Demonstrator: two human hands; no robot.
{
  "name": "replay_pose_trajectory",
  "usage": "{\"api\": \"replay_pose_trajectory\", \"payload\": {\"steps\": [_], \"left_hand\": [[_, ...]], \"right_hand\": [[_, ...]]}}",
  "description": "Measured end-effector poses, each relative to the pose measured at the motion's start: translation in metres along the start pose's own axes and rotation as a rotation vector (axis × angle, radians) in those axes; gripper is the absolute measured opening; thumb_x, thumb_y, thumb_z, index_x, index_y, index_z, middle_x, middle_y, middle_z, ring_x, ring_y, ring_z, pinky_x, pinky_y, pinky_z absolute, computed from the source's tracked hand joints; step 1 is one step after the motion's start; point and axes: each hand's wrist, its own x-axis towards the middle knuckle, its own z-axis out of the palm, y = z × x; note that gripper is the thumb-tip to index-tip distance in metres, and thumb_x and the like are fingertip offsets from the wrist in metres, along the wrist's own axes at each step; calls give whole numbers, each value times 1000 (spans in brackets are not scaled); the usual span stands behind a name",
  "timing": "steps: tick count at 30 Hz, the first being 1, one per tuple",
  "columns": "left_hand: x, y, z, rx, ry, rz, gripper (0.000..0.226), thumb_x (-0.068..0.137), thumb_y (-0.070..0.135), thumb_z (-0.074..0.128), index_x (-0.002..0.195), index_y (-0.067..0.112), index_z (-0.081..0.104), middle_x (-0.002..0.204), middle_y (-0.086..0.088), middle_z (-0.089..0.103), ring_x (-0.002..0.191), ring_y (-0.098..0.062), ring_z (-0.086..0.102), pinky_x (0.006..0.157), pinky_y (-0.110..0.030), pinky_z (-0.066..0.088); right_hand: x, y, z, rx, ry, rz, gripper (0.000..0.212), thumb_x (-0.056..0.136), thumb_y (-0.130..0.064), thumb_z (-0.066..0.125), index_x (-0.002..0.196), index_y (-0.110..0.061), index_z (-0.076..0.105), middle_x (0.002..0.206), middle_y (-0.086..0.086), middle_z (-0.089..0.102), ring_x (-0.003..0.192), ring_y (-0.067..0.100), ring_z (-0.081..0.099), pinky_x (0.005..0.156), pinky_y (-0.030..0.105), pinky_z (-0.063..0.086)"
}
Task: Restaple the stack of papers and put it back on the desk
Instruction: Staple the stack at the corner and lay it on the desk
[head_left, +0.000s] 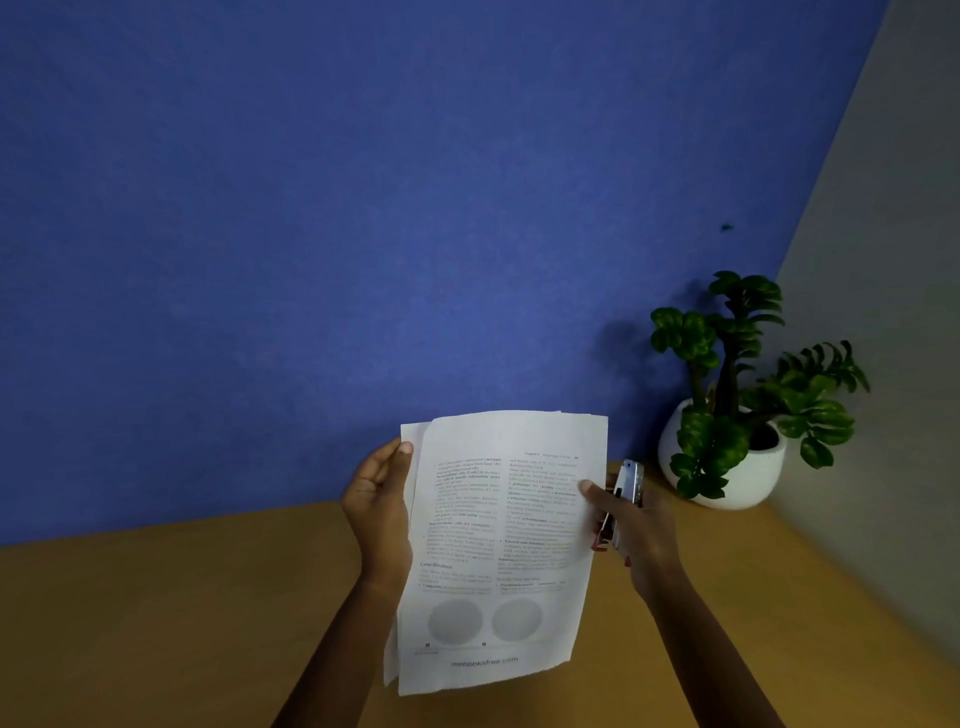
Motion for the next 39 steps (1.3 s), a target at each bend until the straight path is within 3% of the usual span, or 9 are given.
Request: {"api": "replay_pose_trajectory", "payload": {"steps": [4,8,13,22,25,28,33,36,39], "left_hand": [[0,1,1,13,-4,20,20,86,9,58,83,28,62,70,20,73,70,3,67,57,-8,50],[-2,1,1,119,-35,72,30,88,4,52,79,31,61,79,13,69,79,-5,64,72,-19,51],[-7,7,4,154,-81,122,22,90,7,50,92,24,64,97,5,67,86,1,65,71,-6,50],[-6,8,10,161,-93,76,23,83,4,61,101,18,62,100,12,64,78,8,66,58,-2,47],[-3,6,7,156,-49,66,22,84,4,59,102,18,62,100,10,64,77,7,66,59,-2,47],[-1,6,4,155,-56,45,24,85,5,58,92,27,63,93,13,65,79,11,65,61,-3,48],[4,1,-2,171,-50,3,21,85,8,58,98,23,64,99,1,67,89,-5,64,69,-8,52],[5,5,-1,157,-49,-5,22,85,5,58,102,18,63,96,0,67,83,-2,64,67,-8,52],[4,10,-1,163,-83,-21,21,85,6,58,103,15,64,92,2,68,79,-4,67,65,-10,54]], "right_hand": [[-1,5,0,0,-7,13,15,81,-13,66,74,-16,53,81,-2,66,69,18,64,44,23,48],[-1,9,3,27,11,11,14,81,-11,66,77,-12,53,85,2,66,74,21,64,53,29,49],[-1,9,5,35,44,-3,13,81,-13,66,78,-13,54,82,-2,65,72,19,64,47,23,45],[0,10,6,16,38,-43,17,81,-13,67,71,-18,53,78,-2,65,67,17,63,40,17,47],[2,15,3,-45,33,-43,14,85,-24,62,77,-14,55,74,1,62,61,17,58,42,19,45],[10,37,-6,-86,56,79,32,93,-37,45,91,-8,58,76,6,59,57,17,48,46,22,41],[20,98,-25,-567,23,181,38,100,-23,31,89,5,55,75,14,52,62,25,49,57,38,40],[19,128,-35,-1028,-38,105,35,100,-22,30,109,4,52,109,22,54,102,38,54,82,43,47],[15,144,-42,-1256,-76,106,35,100,-27,29,117,-4,49,120,16,48,113,31,50,88,38,46]]}}
